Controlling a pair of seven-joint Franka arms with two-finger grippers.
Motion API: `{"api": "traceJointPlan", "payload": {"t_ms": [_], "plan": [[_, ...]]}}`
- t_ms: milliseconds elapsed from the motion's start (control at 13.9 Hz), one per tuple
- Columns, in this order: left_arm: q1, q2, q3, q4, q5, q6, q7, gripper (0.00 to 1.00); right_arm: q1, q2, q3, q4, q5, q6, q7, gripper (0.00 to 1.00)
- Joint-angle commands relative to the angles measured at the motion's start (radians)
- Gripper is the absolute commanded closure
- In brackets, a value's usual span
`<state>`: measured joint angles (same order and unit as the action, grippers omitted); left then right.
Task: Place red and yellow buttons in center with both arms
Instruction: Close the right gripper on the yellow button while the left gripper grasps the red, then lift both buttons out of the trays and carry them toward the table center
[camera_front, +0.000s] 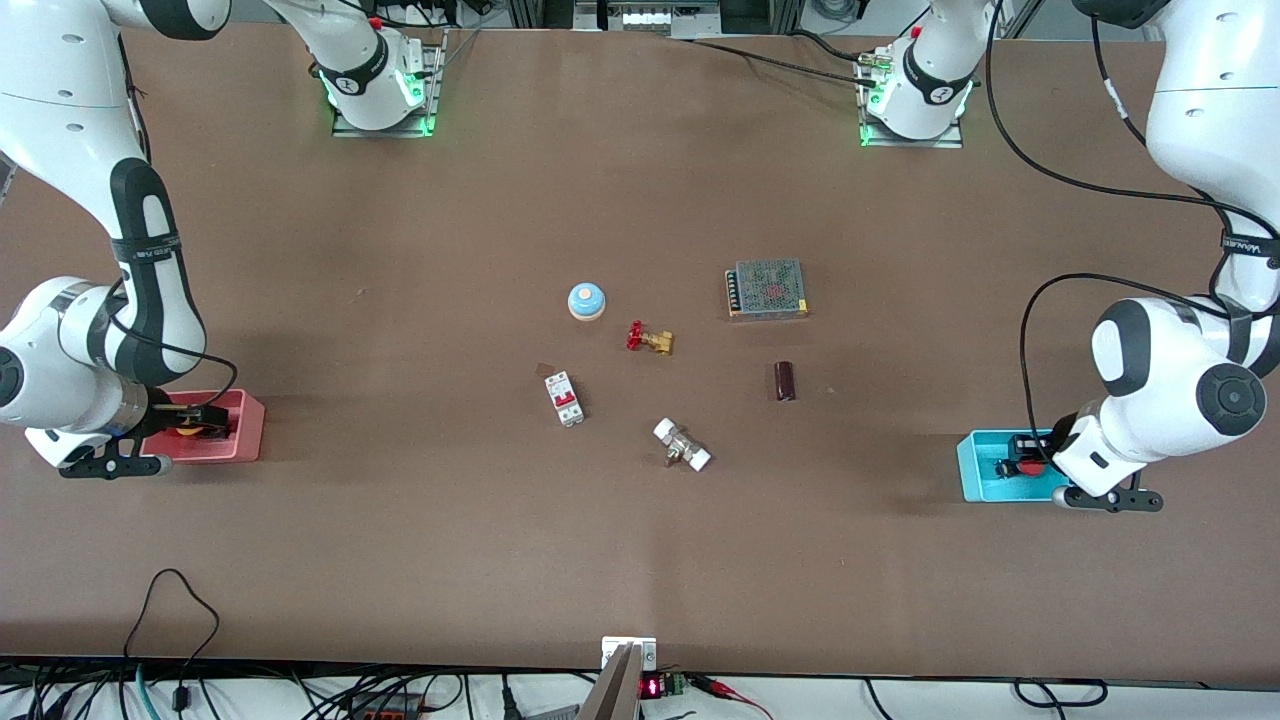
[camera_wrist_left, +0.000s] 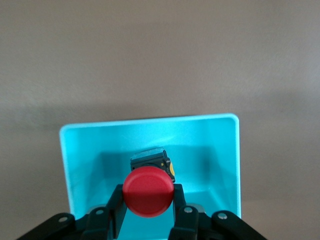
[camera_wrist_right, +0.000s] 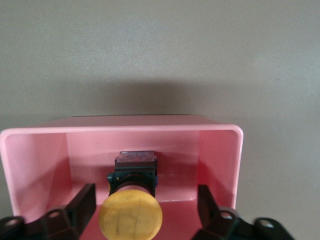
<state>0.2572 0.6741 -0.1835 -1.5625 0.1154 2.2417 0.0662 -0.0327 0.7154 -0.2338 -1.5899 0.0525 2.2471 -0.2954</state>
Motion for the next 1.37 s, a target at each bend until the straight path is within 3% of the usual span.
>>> {"api": "traceJointPlan", "payload": {"t_ms": [0,504,720,1008,1296], "plan": [[-0.003,-0.066,-0.010,0.002,0.010,-0.028,-0.012,0.70,-0.010,0.009,0.013,0.018,0.017,0.000,-0.024,0.33],[-0.077,-0.142,-0.027,0.050,0.007,-0.167,-0.136,0.71,-0.006,0.001,0.013,0.018,0.012,-0.010,-0.047,0.71],[-0.156,-0.140,-0.031,0.045,0.007,-0.178,-0.279,0.71,-0.004,-0.049,0.013,0.018,0.015,-0.088,-0.056,0.71],[-0.262,-0.113,-0.031,0.032,0.013,-0.148,-0.455,0.71,0.001,-0.195,0.014,0.021,0.012,-0.243,-0.074,0.71],[-0.332,-0.073,-0.031,-0.016,0.015,-0.057,-0.552,0.70,0.085,-0.254,0.031,0.021,0.017,-0.267,-0.059,0.71]]}}
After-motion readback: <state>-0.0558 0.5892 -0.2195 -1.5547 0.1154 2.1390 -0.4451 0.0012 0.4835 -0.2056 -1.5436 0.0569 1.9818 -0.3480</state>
